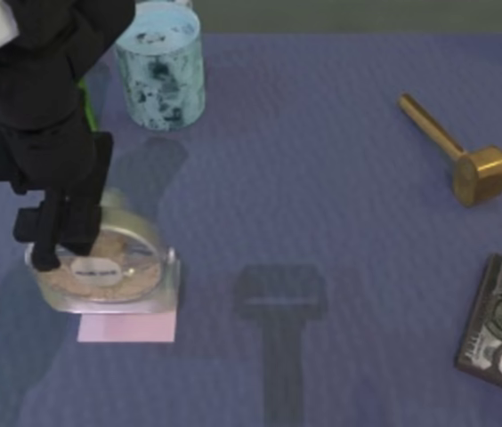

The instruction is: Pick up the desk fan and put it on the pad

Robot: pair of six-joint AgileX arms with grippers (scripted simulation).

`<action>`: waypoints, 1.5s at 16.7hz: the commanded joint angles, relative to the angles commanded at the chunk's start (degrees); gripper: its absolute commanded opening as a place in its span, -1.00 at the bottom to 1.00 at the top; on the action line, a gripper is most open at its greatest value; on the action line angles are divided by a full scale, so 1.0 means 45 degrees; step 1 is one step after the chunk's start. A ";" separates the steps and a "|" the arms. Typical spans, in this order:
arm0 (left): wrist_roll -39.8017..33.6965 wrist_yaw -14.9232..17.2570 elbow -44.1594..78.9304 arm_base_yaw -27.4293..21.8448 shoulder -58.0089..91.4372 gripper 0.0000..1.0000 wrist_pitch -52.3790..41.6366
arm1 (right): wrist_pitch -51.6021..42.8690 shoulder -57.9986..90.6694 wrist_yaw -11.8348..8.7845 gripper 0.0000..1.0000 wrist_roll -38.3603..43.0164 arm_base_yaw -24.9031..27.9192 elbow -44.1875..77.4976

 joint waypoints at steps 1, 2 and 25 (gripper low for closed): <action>0.0000 0.0000 0.0000 0.0000 0.0000 -1.00 0.0000 | 0.0000 0.0000 0.0000 1.00 0.0000 0.0000 0.0000; 0.0040 -0.0008 0.0040 -0.0068 0.0054 -1.00 -0.0029 | 0.0000 0.0000 0.0000 1.00 0.0000 0.0000 0.0000; 0.0044 0.0000 -0.1508 0.0041 0.0217 0.81 0.1725 | 0.0000 0.0000 0.0000 1.00 0.0000 0.0000 0.0000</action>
